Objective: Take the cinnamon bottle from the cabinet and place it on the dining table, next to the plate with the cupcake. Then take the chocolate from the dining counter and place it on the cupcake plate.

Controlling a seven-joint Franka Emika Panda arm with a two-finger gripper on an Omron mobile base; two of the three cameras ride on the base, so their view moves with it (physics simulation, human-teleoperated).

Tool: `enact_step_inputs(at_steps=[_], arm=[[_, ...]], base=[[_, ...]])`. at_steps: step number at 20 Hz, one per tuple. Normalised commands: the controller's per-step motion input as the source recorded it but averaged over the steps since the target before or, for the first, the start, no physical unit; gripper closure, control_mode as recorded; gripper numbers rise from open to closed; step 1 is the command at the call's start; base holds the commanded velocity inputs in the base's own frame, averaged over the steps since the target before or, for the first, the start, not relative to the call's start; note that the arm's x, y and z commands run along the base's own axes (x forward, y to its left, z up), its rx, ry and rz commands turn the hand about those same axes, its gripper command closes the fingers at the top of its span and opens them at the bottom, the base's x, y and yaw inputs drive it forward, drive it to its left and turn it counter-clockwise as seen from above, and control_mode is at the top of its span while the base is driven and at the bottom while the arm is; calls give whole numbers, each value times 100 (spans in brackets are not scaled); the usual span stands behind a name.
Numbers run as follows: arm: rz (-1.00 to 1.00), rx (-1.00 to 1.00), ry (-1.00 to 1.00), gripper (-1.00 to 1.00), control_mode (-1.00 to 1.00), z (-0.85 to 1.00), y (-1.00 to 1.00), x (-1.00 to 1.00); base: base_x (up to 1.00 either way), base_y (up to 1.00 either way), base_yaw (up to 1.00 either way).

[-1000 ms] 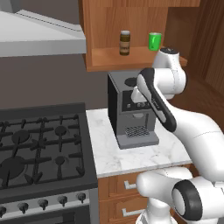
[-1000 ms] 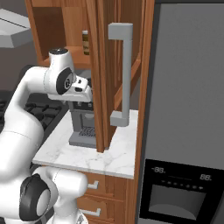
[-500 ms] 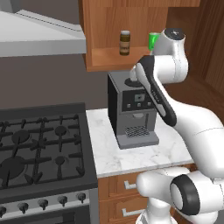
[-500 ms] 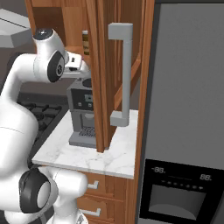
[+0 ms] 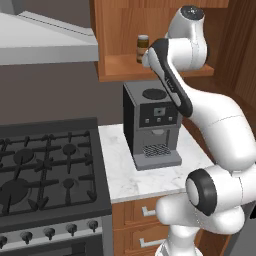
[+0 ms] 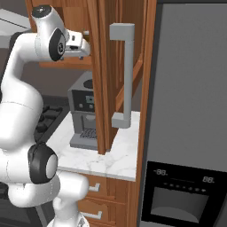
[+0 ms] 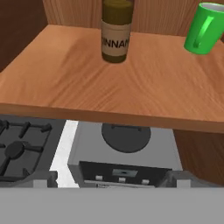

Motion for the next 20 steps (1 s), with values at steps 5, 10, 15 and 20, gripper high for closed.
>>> enact_step_inputs(at_steps=[5,10,15,20], arm=[[0,2,-11,-100,-100,22,-10,29],[0,-1,-5,-100,-100,8,2,64],[0,-5,-14,-100,-100,-3,12,45],[0,-3,-10,-100,-100,-18,2,42]], base=[[0,0,0],[0,0,0],[0,0,0],[0,0,0]])
